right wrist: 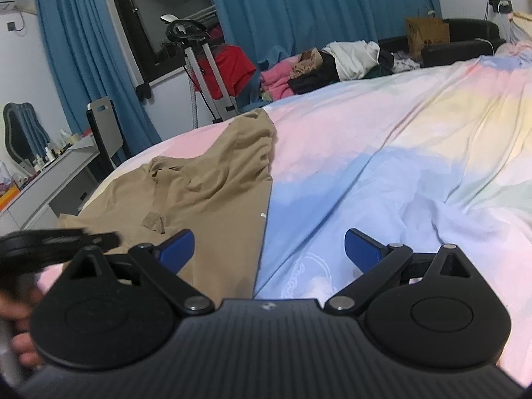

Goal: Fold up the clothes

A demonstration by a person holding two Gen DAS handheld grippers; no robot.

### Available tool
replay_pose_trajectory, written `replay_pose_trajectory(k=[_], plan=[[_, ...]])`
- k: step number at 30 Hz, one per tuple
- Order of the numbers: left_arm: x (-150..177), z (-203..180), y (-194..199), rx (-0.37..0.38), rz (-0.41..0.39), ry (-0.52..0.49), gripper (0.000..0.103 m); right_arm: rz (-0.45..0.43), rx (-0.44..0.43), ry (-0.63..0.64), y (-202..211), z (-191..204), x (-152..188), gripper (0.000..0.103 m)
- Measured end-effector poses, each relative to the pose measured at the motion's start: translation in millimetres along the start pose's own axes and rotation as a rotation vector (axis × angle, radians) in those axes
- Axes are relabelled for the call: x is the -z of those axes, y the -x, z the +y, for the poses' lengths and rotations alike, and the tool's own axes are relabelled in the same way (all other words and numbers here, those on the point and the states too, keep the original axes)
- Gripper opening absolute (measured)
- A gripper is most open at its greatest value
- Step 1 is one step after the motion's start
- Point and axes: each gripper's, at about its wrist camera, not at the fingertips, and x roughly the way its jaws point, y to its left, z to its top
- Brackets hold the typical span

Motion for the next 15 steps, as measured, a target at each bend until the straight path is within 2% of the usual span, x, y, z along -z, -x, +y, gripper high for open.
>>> replay_pose_trajectory(k=[2,4,5,7,8,9,10,12,15], plan=[[5.2,-0.9,29.9,-0.028,-0.010,-0.002,0.042,-0.015,-0.006,0.018,7.0,6.6,-0.6,0.099],[11.3,-3.8,60.1,-0.041,-0.036,-0.013,0.063,-0.027,-0.011,0.039,15.0,13.9,-0.4,0.099],[14.8,-6.2,75.3,-0.039,-0.058,-0.023,0.068,-0.032,-0.014,0.050,19.2,17.8,-0.1,0.099],[23.3,-9.2,102.6,-0.038,-0.106,-0.032,0.086,-0.040,-0.021,0.071,28.4,25.9,0.8,0.099],[27.4,-10.5,111.4,-0.026,-0.129,-0.045,0.090,-0.044,-0.024,0.081,33.2,30.0,1.3,0.099],[31.5,-11.8,119.9,-0.013,-0.152,-0.058,0.099,-0.049,-0.024,0.086,38.1,34.3,1.5,0.099],[35.6,-13.0,128.4,0.000,-0.174,-0.071,0.103,-0.055,-0.024,0.090,43.2,39.1,1.3,0.099],[43.8,-13.5,137.2,0.002,-0.213,-0.070,0.103,-0.066,-0.034,0.106,52.3,50.0,3.1,0.099],[50.7,-7.2,136.7,0.008,-0.204,-0.033,0.103,-0.082,-0.058,0.137,65.0,67.5,7.6,0.099]])
